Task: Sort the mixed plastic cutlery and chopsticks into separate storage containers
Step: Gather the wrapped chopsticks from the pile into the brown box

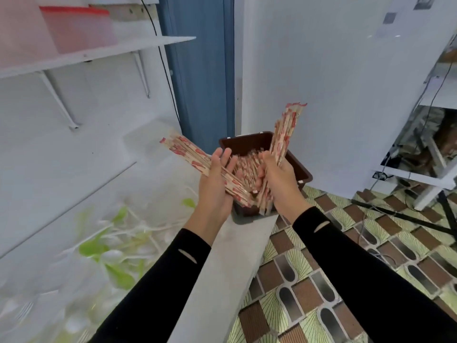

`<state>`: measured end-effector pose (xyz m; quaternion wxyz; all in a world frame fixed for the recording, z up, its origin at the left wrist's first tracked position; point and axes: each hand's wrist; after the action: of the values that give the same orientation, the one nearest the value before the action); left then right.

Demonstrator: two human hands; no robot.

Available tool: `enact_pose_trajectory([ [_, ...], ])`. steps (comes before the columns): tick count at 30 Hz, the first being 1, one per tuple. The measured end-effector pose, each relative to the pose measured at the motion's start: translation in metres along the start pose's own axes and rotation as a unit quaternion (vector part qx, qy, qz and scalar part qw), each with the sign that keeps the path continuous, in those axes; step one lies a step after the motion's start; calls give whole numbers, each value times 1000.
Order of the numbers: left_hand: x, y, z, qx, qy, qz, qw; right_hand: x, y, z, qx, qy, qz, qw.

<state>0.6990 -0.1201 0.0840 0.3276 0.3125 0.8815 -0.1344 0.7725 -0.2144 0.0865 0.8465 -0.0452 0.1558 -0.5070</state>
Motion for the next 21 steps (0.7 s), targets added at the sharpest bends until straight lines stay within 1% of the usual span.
enact_pose_trajectory([
  [5, -23, 49, 22, -45, 89, 29, 995, 20, 57, 9, 27, -49, -28, 998],
  [8, -35, 79, 38, -58, 118, 35, 991, 22, 86, 18, 54, -36, -18, 998],
  [11, -42, 104, 56, -36, 123, 46, 991, 24, 111, 19, 71, -42, -15, 996],
  [13, -41, 112, 75, 4, 135, 44, 990, 30, 126, 7, 71, -99, -35, 992],
  [15, -34, 117, 97, 62, 189, 34, 979, 41, 140, -9, 31, -184, -44, 982],
  [18, -22, 123, 117, 191, 256, 57, 946, 53, 157, -28, -73, -305, -6, 950],
  [19, -21, 128, 122, 212, 269, 62, 937, 55, 165, -30, -99, -341, 0, 935],
  [20, -20, 130, 123, 209, 286, 67, 933, 54, 167, -31, -120, -363, -7, 924],
  [21, -21, 129, 124, 179, 314, 77, 929, 54, 171, -33, -136, -372, -19, 918],
])
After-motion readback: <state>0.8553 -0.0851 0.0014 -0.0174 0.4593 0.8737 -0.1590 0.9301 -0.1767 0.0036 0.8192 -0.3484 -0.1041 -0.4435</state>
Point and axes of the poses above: each hand's wrist, its own y-axis towards the middle knuckle, its own x-axis out of the back of the hand, z = x × y, and after that the axes turned 11 degrees about -x, right-handed
